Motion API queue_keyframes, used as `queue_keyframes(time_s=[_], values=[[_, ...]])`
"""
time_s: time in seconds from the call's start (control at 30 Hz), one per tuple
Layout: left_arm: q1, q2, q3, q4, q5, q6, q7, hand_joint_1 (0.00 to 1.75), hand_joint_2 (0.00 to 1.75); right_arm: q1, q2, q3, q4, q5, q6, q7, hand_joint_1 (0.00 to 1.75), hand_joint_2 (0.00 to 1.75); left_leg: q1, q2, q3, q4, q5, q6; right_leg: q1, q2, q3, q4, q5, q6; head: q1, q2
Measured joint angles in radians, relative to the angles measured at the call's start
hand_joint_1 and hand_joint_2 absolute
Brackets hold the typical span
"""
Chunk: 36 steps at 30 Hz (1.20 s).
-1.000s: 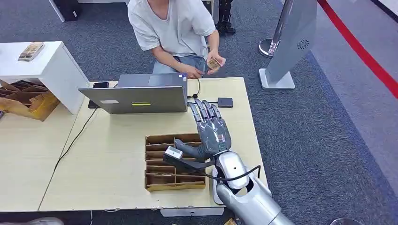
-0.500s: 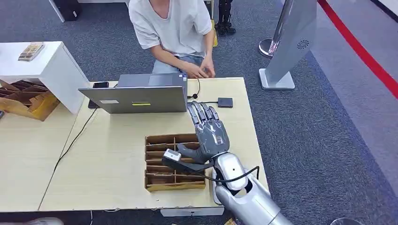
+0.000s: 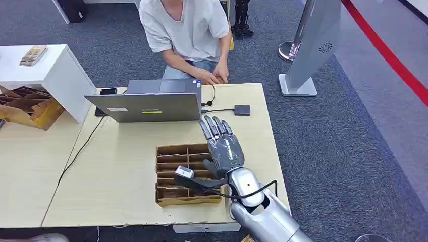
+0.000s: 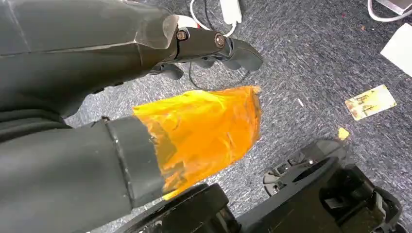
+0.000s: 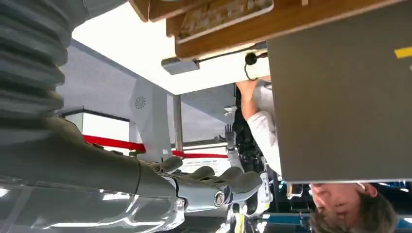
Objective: Pass the card to the sensor for recognition and then transmit it.
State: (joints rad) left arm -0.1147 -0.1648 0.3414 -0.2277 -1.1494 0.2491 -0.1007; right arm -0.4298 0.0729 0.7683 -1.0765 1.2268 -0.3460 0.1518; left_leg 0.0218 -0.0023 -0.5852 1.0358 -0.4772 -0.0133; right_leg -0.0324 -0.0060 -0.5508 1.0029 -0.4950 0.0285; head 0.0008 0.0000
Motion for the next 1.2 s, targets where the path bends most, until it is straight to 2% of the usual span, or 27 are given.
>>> queue_keyframes(time_s=[0.7,0.87,0.93,1.0,1.07,1.1,1.13,1.2], values=[[-0.004,0.0,-0.009,0.0,0.0,-0.003,0.0,0.0,0.0,-0.003,0.002,0.025,0.031,-0.037,0.009,-0.017,0.0,1.75,0.0,0.0,0.0,0.0,0.0,0.0,0.0,0.0,0.0,0.0,0.0,0.0,0.0,0.0],[-0.005,0.0,-0.018,0.0,0.0,-0.003,0.0,0.0,0.0,-0.004,0.002,0.026,0.031,-0.045,0.008,-0.019,0.65,1.75,0.0,0.0,0.0,0.0,0.0,0.0,0.0,0.0,0.0,0.0,0.0,0.0,0.0,0.0],[-0.005,0.0,-0.021,0.0,0.0,-0.003,0.0,0.0,0.0,-0.005,0.002,0.026,0.031,-0.049,0.008,-0.019,0.84,1.75,0.0,0.0,0.0,0.0,0.0,0.0,0.0,0.0,0.0,0.0,0.0,0.0,0.0,0.0],[-0.005,0.0,-0.022,0.0,0.0,-0.004,0.0,0.0,0.0,-0.005,0.002,0.027,0.031,-0.052,0.006,-0.019,0.93,1.75,0.0,0.0,0.0,0.0,0.0,0.0,0.0,0.0,0.0,0.0,0.0,0.0,0.0,0.0],[-0.005,0.0,-0.023,0.0,0.0,-0.004,0.0,0.0,0.0,-0.005,0.002,0.027,0.031,-0.054,0.005,-0.02,1.15,1.75,0.0,0.0,0.0,0.0,0.0,0.0,0.0,0.0,0.0,0.0,0.0,0.0,0.0,0.0],[-0.005,0.0,-0.023,0.0,0.0,-0.004,0.0,0.0,0.0,-0.005,0.002,0.027,0.031,-0.054,0.005,-0.02,1.2,1.75,0.0,0.0,0.0,0.0,0.0,0.0,0.0,0.0,0.0,0.0,0.0,0.0,0.0,0.0],[-0.005,0.0,-0.023,0.0,0.0,-0.004,0.0,0.0,0.0,-0.005,0.002,0.027,0.031,-0.054,0.004,-0.02,1.15,1.75,0.0,0.0,0.0,0.0,0.0,0.0,0.0,0.0,0.0,0.0,0.0,0.0,0.0,0.0],[-0.005,0.0,-0.023,0.0,0.0,-0.004,0.0,0.0,0.0,-0.005,0.002,0.027,0.031,-0.054,0.004,-0.02,1.22,1.75,0.0,0.0,0.0,0.0,0.0,0.0,0.0,0.0,0.0,0.0,0.0,0.0,0.0,0.0]])
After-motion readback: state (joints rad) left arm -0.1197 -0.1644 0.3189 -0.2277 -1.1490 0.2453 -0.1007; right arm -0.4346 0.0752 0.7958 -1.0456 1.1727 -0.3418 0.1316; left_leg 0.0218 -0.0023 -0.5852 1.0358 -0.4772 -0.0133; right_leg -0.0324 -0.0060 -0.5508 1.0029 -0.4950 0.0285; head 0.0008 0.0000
